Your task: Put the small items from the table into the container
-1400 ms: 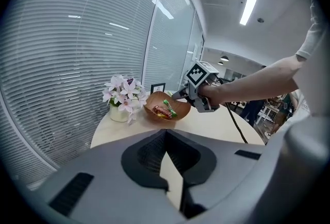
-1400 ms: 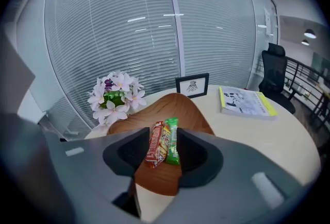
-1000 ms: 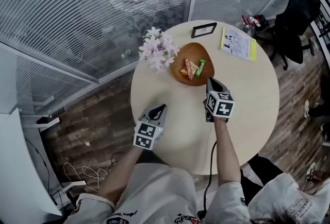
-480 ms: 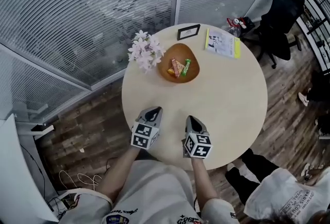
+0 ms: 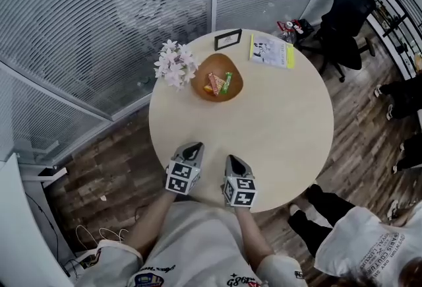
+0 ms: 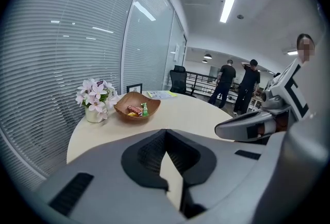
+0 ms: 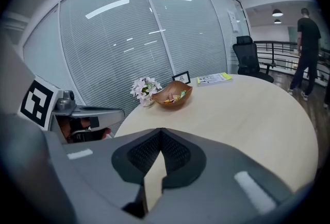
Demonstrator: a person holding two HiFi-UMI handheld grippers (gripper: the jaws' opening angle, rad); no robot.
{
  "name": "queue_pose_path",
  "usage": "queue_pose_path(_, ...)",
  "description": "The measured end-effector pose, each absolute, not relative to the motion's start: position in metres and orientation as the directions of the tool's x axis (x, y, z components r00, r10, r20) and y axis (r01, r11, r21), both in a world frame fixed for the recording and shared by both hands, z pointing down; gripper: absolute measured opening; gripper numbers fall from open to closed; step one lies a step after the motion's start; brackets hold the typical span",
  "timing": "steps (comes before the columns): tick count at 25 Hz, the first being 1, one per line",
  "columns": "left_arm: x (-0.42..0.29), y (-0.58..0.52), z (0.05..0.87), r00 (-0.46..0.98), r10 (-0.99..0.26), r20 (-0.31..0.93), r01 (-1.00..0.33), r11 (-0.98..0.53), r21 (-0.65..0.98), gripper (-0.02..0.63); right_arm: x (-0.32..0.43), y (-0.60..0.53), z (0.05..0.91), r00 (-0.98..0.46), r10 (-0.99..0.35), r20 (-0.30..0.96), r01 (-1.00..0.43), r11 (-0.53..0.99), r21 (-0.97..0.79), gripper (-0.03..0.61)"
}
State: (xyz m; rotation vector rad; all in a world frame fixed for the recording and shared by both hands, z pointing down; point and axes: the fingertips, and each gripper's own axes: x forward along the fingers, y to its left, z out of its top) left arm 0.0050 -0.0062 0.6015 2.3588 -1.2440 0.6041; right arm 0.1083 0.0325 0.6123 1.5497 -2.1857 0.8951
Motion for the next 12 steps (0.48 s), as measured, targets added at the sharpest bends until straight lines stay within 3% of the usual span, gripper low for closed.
queue_pose_path(12,0.0078,0.0029,0.5938,0.513,-0.667,0.540,-0.837,-0.529,0.140,0.005,0.1051,0.0412,0.6036,-0.364,-0.740,0.566,-0.927,0.226,-0.300,0.000)
